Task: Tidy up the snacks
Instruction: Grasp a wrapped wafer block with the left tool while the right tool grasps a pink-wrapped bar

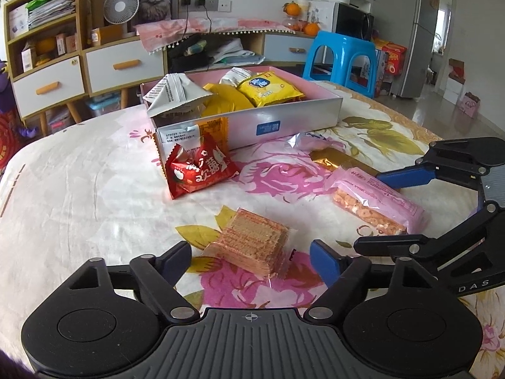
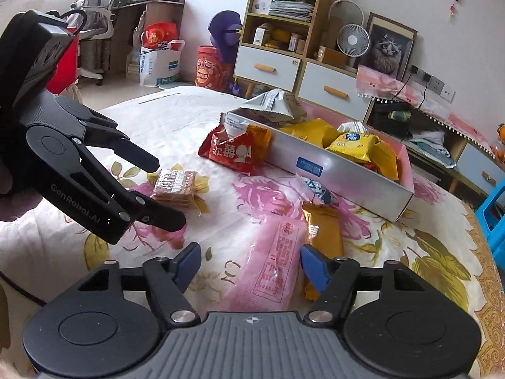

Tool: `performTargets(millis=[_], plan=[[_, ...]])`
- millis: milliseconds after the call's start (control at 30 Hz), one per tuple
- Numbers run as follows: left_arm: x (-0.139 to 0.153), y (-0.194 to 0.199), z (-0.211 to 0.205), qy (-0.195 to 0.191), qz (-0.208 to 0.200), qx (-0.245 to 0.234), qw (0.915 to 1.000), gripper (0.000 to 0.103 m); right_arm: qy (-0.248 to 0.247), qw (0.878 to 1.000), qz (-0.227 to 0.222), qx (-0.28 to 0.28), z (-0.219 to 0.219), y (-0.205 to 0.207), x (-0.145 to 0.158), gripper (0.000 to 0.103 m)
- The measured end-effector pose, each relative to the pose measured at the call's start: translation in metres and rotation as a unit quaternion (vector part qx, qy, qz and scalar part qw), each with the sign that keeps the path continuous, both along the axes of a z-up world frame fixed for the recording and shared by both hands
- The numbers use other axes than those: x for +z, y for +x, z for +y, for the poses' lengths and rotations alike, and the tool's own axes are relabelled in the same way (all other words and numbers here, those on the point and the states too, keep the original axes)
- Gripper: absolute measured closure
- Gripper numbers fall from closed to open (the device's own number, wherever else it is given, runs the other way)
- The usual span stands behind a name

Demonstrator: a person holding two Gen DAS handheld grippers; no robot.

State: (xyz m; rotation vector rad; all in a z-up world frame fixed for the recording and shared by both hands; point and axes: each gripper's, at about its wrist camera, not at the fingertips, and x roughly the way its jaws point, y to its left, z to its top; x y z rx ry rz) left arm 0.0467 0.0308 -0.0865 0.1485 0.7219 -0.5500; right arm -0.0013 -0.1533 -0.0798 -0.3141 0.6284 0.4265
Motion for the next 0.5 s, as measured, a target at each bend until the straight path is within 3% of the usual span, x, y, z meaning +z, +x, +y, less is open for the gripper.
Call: performTargets(millis=[200,500], plan=[[-0.0001,0.0006,-0.0016,0.004,-0.001,0.0,1.0,0.039,0.017,0.999,0.029,-0.015,-0.0048,0.0062,-0.0028,0.058],[0.0008,-0.0003,-0.0018,0.007,-0.002,0.009,0.9999,0.05,0.034,0.998,0.046,-0.019,-0.0078,0.01,-0.001,0.077]])
